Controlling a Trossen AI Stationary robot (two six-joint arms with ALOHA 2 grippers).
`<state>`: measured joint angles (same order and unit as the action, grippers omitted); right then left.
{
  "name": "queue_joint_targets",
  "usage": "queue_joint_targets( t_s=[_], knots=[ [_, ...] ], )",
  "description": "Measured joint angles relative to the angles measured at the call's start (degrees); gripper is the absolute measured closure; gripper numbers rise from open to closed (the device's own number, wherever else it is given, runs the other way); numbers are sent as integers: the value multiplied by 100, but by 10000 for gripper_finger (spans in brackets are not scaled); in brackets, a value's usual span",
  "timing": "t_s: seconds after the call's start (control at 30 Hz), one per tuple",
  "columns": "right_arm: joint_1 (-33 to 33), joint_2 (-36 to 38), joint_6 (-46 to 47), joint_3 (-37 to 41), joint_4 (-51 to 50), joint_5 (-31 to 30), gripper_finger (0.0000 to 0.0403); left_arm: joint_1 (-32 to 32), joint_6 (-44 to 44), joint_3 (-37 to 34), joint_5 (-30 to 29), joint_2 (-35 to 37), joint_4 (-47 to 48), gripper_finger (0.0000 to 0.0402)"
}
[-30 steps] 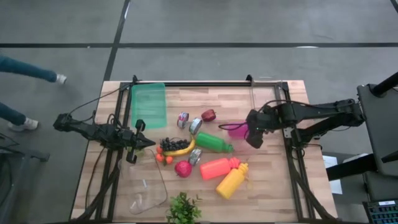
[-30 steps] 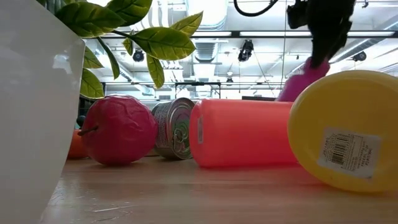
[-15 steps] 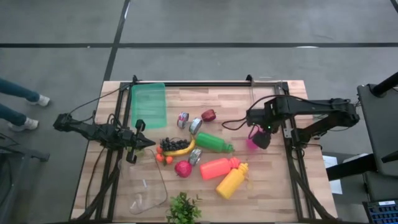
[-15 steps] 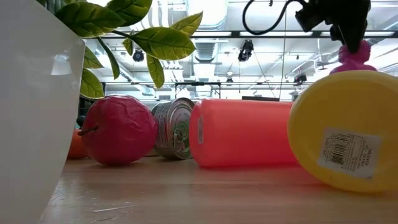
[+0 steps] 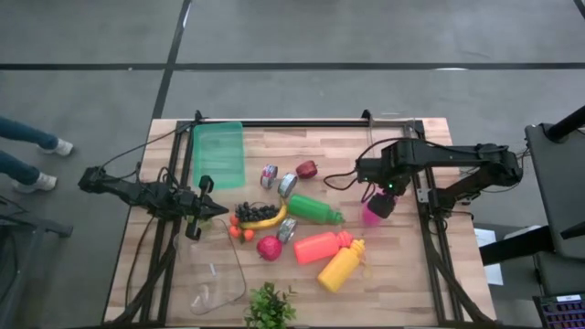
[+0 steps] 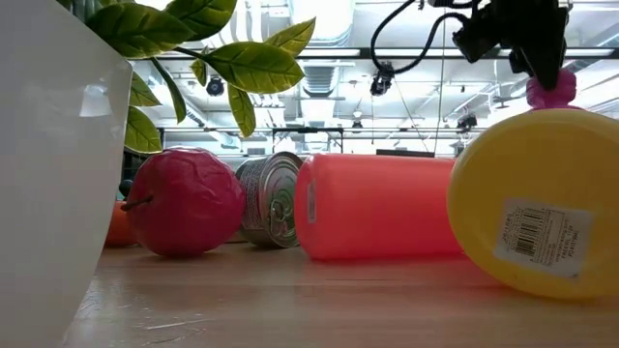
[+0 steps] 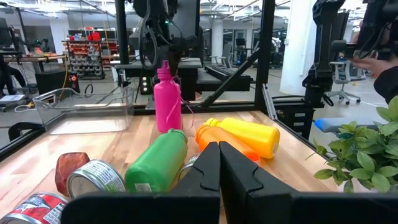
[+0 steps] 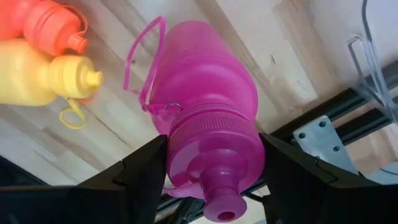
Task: Pick & Place Food Item
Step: Put the pink tumbler bottle into the top right transparent bin
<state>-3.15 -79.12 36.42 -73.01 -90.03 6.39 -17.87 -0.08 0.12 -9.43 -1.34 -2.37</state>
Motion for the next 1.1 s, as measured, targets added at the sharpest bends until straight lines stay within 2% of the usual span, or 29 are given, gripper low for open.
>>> queue_joint_targets(
  t_s=[0.27,1.1],
  knots=[
    [-159,-271,-21,59,-20,330,166,-1,0,-1,-1,0,-1,402],
    [-163,-388,-126,-11,4,133,166,-2,0,-2,-2,0,-2,402]
  ],
)
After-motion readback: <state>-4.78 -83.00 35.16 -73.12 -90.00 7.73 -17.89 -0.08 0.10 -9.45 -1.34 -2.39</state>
